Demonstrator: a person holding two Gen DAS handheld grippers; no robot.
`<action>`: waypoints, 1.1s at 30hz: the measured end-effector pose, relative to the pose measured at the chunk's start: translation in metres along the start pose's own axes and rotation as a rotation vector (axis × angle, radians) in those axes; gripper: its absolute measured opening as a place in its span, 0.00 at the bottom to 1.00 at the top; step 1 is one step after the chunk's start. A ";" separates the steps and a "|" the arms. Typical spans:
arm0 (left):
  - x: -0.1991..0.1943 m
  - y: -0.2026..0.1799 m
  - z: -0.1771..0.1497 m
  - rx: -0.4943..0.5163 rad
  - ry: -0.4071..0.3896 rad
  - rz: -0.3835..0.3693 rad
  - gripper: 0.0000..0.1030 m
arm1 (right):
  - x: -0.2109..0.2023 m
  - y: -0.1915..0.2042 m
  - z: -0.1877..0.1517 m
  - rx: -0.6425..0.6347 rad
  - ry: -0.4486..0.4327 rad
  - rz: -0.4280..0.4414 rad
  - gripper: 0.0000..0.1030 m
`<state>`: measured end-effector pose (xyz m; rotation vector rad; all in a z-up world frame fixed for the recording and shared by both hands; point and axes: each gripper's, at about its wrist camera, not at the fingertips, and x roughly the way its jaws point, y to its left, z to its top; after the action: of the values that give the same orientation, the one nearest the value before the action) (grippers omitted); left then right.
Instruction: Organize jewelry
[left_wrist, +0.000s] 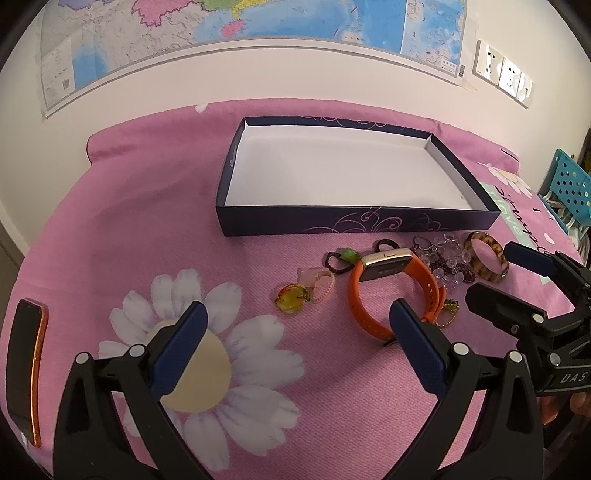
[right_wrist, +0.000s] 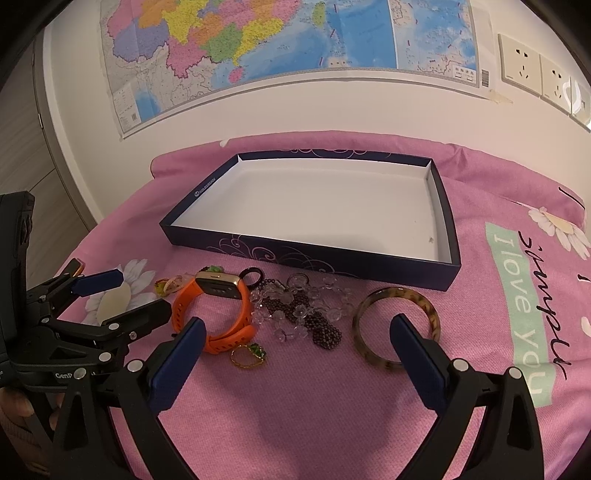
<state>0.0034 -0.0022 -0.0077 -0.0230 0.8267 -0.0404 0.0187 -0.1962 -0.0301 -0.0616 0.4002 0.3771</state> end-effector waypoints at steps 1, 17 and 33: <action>0.000 0.000 0.000 0.000 0.001 -0.003 0.93 | 0.000 0.000 0.000 0.001 0.000 0.000 0.93; 0.004 -0.009 0.000 0.037 0.025 -0.050 0.79 | 0.000 -0.009 0.001 0.016 0.007 -0.003 0.93; 0.011 -0.012 0.007 0.071 0.069 -0.156 0.53 | -0.004 -0.061 0.004 0.073 0.051 -0.045 0.67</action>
<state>0.0152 -0.0146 -0.0105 -0.0193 0.8911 -0.2182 0.0394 -0.2539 -0.0259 -0.0094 0.4615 0.3164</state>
